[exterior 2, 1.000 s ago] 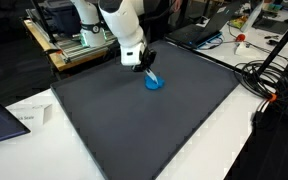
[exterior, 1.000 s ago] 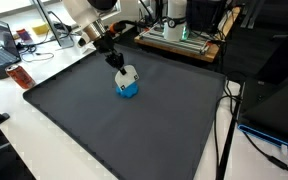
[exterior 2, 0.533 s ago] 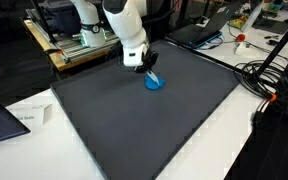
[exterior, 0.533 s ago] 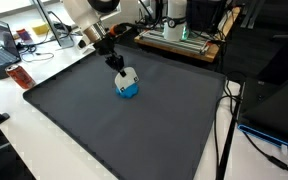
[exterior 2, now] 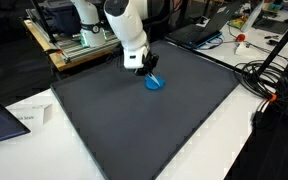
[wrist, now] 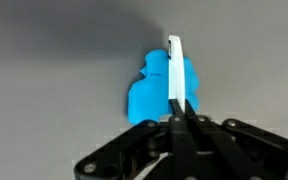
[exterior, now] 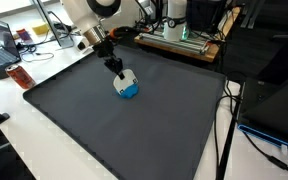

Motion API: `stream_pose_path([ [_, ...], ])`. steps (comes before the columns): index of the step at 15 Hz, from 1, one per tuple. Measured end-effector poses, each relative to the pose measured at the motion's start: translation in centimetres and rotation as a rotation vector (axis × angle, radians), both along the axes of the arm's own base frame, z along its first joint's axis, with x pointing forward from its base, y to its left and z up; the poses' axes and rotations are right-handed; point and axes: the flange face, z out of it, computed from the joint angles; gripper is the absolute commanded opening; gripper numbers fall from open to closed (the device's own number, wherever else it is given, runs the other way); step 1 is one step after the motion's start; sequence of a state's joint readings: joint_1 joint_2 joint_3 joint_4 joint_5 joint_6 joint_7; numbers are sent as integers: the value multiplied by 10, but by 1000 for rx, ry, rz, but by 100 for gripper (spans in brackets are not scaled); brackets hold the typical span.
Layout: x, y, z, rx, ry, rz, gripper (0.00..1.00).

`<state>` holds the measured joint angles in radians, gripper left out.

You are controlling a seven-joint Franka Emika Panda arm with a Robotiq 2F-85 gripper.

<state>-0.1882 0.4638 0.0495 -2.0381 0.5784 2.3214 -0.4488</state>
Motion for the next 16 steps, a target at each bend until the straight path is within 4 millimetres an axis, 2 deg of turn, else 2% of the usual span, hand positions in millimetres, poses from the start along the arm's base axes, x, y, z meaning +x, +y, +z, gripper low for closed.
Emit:
stream_pose_path([
  [16,21,18,-1,-110,-140,-60,1],
])
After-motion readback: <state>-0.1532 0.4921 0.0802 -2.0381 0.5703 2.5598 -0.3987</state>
